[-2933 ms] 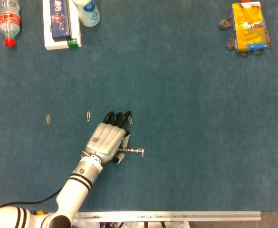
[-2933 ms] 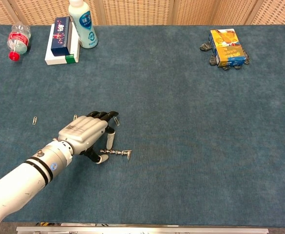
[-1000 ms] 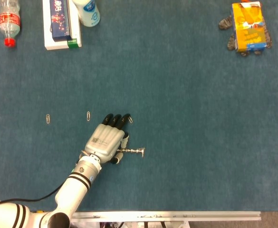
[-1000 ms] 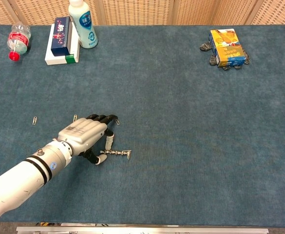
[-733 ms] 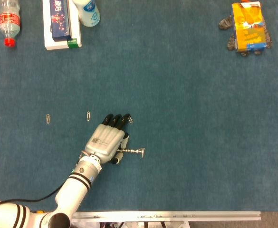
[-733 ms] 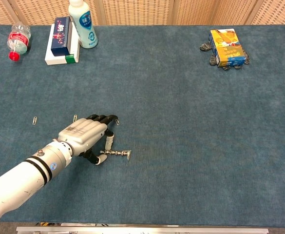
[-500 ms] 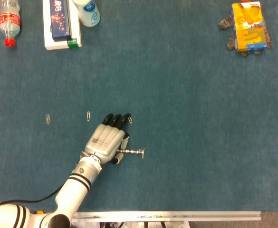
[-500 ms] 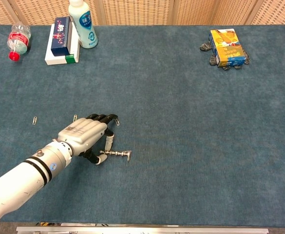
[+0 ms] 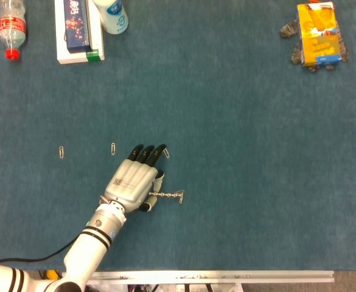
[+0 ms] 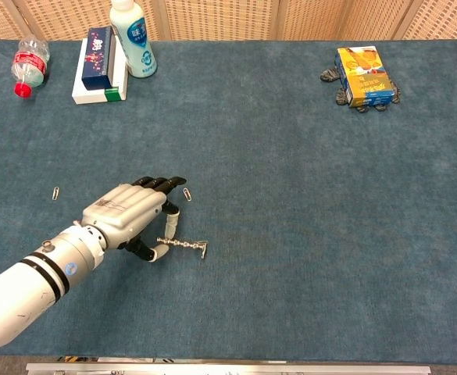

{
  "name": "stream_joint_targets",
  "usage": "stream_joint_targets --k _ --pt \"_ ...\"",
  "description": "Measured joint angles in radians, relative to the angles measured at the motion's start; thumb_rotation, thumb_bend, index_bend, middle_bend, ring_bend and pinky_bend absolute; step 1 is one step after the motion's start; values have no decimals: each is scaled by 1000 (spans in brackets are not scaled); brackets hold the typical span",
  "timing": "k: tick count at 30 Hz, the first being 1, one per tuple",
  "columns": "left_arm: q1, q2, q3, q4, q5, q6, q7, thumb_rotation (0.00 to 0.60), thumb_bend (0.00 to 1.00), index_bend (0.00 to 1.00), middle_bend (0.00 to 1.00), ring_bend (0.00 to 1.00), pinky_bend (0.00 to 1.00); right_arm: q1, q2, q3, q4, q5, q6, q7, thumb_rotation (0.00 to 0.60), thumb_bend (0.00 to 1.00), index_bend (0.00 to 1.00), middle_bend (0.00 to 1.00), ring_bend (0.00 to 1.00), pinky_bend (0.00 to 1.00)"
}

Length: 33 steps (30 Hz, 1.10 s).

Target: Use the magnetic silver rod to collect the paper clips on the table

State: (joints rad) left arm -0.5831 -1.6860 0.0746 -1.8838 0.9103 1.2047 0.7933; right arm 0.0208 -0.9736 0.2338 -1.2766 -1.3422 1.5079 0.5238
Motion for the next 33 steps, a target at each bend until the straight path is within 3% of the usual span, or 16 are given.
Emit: stream_joint_targets --k 26,33 --pt "22 69 13 -96 58 45 24 600 359 612 33 0 0 4 4 -2 -29 -11 8 -24 600 369 241 156 0 9" --pt "19 87 -6 -106 59 53 32 600 359 612 33 0 0 3 8 -1 -37 -13 14 -24 600 369 241 156 0 9"
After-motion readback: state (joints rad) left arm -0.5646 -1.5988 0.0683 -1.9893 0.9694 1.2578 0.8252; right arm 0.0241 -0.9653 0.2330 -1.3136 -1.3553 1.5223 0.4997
